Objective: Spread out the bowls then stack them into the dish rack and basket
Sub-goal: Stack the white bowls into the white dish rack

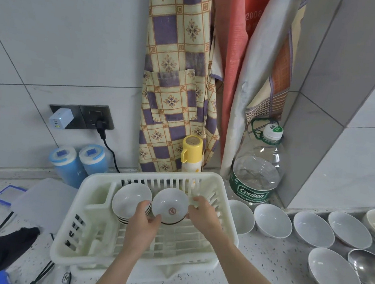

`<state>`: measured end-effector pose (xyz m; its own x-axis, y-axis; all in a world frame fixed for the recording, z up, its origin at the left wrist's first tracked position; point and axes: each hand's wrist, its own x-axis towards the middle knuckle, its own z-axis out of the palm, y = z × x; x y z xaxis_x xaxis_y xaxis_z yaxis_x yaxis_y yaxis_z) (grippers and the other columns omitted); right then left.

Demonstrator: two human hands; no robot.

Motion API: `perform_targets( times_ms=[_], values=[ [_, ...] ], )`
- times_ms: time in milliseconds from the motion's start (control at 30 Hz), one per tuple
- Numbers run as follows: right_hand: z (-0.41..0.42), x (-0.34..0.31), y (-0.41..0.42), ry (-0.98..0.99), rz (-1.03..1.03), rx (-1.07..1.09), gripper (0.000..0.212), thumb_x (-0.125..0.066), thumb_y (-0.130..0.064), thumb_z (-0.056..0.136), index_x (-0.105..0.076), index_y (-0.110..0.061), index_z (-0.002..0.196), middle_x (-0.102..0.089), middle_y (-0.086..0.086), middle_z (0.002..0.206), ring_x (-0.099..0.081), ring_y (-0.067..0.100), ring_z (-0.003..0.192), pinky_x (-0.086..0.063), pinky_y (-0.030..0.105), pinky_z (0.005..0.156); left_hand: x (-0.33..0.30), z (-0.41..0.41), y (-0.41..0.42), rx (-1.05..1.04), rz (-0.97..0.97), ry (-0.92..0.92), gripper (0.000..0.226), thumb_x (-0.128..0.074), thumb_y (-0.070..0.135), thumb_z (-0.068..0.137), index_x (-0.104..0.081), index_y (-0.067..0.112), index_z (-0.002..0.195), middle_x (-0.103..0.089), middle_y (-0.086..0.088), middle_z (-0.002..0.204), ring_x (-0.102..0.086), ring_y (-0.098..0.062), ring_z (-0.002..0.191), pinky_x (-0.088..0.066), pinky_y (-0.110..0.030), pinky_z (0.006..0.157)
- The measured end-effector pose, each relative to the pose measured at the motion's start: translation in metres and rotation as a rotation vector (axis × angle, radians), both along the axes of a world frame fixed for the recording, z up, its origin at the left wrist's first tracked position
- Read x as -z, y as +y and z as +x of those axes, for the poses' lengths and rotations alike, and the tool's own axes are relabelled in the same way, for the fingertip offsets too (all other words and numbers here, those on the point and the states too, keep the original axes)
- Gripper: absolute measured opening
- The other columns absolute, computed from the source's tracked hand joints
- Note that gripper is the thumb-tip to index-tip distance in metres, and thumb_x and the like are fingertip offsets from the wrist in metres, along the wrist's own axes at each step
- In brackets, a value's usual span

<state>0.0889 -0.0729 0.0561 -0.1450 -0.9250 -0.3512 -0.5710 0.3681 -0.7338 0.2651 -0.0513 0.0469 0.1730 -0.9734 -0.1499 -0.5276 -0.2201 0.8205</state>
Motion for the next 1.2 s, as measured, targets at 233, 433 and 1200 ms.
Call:
perform_targets(
  times_ms=[233,433,1200],
  values=[
    [-0.042,-0.045,0.042,-0.279,-0.306,0.154,0.033,-0.049,-0.015,0.094,-0.058,-0.024,0.124,-0.072,-0.006,0.070,-0.044,-0.001,0.039,-0.038,0.015,0.042,-0.037,-0.042,0.028,0.057,-0.076,0.197,0.009,-0.060,0.032,0.094,-0.066,0.025,0.092,-0.071,0.006,0.064,-0.059,0.000,0.050,-0.043,-0.021,0.051],
    [-0.109,-0.059,0.086,-0.466,-0.405,0.418,0.024,-0.051,-0.015,0.094,-0.064,-0.030,0.105,-0.072,-0.008,0.067,-0.057,-0.004,0.056,-0.045,0.027,0.062,-0.058,-0.099,0.068,0.278,-0.058,0.410,0.013,-0.061,0.032,0.094,-0.068,0.025,0.087,-0.070,0.002,0.067,-0.052,0.001,0.046,-0.037,-0.013,0.048],
    [-0.234,0.065,0.093,-0.921,0.315,0.757,0.011,-0.056,-0.019,0.095,-0.057,-0.010,0.101,-0.072,0.009,0.091,-0.034,0.009,0.035,-0.024,0.015,0.032,0.051,-0.263,0.057,-0.186,0.613,0.720,0.015,-0.045,0.024,0.100,-0.049,0.020,0.113,-0.073,-0.012,0.105,-0.039,-0.011,0.045,-0.021,-0.019,0.037]
  ],
)
